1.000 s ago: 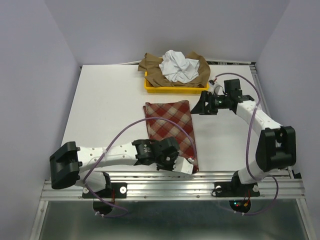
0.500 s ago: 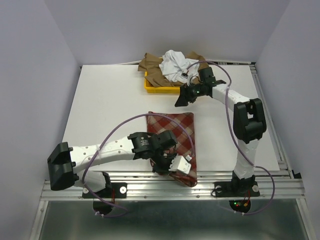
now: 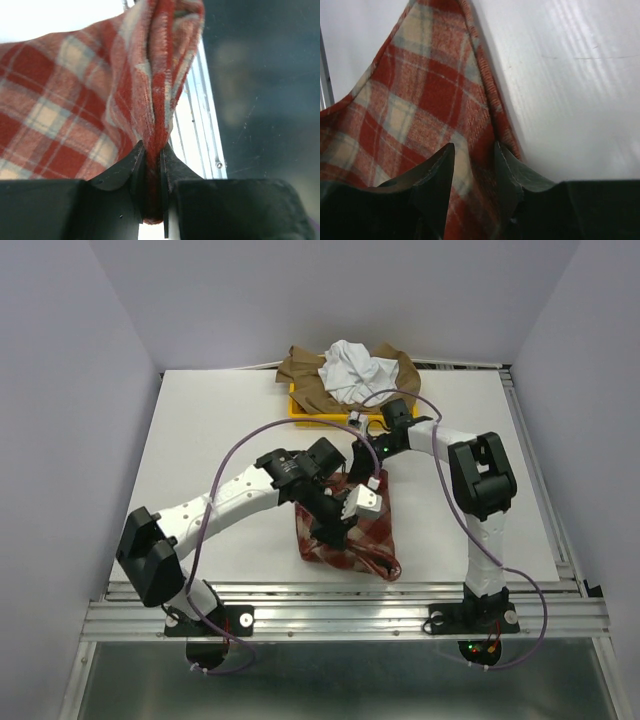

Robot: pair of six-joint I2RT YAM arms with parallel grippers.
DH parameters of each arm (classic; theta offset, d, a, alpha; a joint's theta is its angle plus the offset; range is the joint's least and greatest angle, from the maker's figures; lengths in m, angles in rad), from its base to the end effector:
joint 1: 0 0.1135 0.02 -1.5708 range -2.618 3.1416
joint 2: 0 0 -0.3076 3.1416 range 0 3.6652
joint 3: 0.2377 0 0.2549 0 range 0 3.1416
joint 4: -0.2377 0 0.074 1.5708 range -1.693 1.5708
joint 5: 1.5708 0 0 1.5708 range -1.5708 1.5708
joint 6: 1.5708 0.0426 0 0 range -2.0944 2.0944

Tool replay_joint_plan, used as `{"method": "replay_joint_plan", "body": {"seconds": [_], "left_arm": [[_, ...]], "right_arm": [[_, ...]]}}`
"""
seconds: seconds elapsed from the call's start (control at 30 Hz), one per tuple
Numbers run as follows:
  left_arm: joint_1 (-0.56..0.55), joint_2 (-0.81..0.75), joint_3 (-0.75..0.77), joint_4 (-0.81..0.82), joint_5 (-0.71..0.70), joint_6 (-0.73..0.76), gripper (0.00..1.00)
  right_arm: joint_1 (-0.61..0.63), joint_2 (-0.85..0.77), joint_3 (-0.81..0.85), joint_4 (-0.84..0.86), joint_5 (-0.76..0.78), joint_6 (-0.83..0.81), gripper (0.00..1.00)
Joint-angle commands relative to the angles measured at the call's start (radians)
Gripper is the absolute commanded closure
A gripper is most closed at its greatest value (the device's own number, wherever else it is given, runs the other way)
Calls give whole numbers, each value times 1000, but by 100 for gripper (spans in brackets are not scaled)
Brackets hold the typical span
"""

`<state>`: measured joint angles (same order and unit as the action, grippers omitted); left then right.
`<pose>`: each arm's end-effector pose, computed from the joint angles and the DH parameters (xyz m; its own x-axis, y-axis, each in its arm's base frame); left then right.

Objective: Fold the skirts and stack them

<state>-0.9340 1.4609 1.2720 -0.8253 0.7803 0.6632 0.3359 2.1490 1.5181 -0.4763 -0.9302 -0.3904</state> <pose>0.1519 -0.2558 0.3431 0.0900 0.6141 -0.7840 0.9352 -0.3227 -0.1454 0.4306 0.1865 0.1845 -0.5771 -0.4424 -0.6864 -0.8166 0.3004 0.4930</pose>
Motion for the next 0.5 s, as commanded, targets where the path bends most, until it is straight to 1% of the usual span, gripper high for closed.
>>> {"method": "replay_joint_plan", "body": {"seconds": [0.0,0.23,0.4,0.47], "left_arm": [[92,56,115,-105,106,62,100],[233,243,291,-207,117,176,100],[325,364,383,-228,114,206,100],[368,403,441,-239,111,213,100]], "right_arm": [[26,-12,-41,-44,-79,-79,57],[35,-24,-68,-44,-119,-80,60],[35,-31,-75,-47,-136,-87,61],[35,-29,-73,-51,-137,-96,61]]}}
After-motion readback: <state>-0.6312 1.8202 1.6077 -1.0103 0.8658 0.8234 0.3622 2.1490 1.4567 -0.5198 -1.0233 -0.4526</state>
